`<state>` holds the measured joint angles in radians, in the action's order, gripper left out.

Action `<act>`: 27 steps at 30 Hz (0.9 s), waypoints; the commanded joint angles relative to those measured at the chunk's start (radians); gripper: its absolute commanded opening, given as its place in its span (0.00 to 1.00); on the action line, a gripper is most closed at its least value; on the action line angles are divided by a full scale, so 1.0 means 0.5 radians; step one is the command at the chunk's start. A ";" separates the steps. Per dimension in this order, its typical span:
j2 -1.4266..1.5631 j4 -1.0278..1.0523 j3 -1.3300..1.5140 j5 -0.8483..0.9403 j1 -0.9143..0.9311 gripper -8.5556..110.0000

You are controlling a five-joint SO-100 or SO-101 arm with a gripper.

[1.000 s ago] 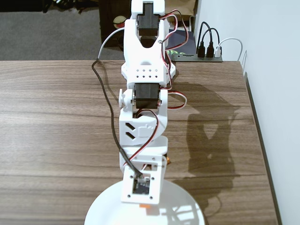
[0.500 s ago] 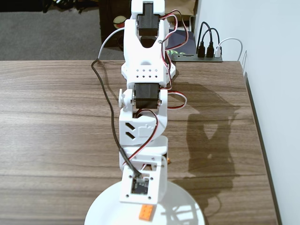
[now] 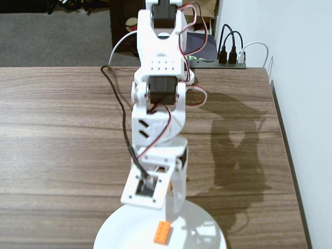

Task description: Grasp a lego block and put it on the plate.

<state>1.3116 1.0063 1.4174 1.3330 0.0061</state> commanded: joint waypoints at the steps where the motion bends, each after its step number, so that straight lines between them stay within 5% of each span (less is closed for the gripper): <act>1: 0.291 -0.009 0.098 -0.040 -0.031 0.20; 19: 1.605 0.006 1.390 -0.344 -0.181 0.20; 27: 2.200 0.034 1.957 -0.706 -0.279 0.08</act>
<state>2.3148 1.0155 2.3700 1.0278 -0.1197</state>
